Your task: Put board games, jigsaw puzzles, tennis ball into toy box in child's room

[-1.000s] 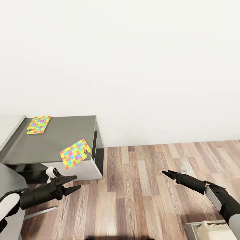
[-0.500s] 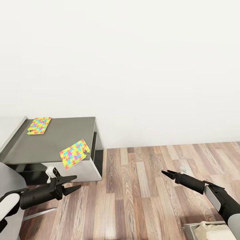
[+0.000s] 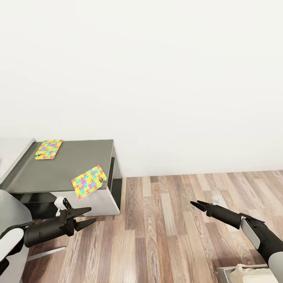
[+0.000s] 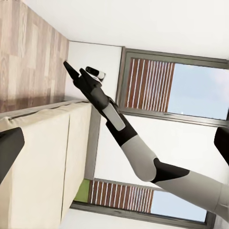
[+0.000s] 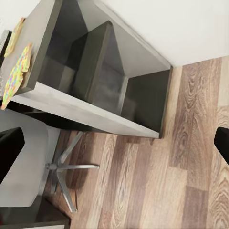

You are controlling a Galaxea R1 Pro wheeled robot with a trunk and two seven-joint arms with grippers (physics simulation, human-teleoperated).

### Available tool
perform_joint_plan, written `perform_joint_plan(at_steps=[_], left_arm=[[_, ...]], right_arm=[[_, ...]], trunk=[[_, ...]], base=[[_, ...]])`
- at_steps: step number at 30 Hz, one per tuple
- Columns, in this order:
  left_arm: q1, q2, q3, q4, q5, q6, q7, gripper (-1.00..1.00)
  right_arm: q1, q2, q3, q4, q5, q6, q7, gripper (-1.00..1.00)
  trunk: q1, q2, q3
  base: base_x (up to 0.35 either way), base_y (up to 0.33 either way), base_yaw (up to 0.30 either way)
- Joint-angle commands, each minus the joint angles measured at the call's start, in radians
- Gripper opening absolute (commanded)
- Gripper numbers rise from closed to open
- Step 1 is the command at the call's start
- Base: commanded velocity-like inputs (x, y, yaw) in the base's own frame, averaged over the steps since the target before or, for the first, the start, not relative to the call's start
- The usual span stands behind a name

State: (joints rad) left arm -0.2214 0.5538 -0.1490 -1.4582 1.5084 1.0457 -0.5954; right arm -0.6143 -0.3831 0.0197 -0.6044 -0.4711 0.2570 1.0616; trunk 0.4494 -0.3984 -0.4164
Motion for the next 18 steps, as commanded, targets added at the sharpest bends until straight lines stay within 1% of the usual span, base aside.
perform_joint_plan(at_steps=[1,9,18], left_arm=[[-0.001,0.001,-0.002,0.001,-0.003,0.002,-0.006,1.0],[-0.001,0.0,-0.002,0.001,-0.003,0.002,-0.004,1.0],[-0.001,0.0,0.001,0.001,-0.004,0.002,-0.005,1.0]], right_arm=[[-0.001,-0.001,0.002,0.0,-0.009,0.01,0.001,1.0],[0.0,0.0,0.002,0.0,-0.009,0.01,0.001,1.0],[0.0,0.0,0.003,0.0,-0.009,0.01,0.001,1.0]], trunk=[[0.001,-0.002,0.0],[0.001,-0.002,0.014],[0.001,-0.002,0.028]], base=[[-0.001,-0.001,0.066],[-0.006,0.0,0.069],[-0.087,0.043,0.071]])
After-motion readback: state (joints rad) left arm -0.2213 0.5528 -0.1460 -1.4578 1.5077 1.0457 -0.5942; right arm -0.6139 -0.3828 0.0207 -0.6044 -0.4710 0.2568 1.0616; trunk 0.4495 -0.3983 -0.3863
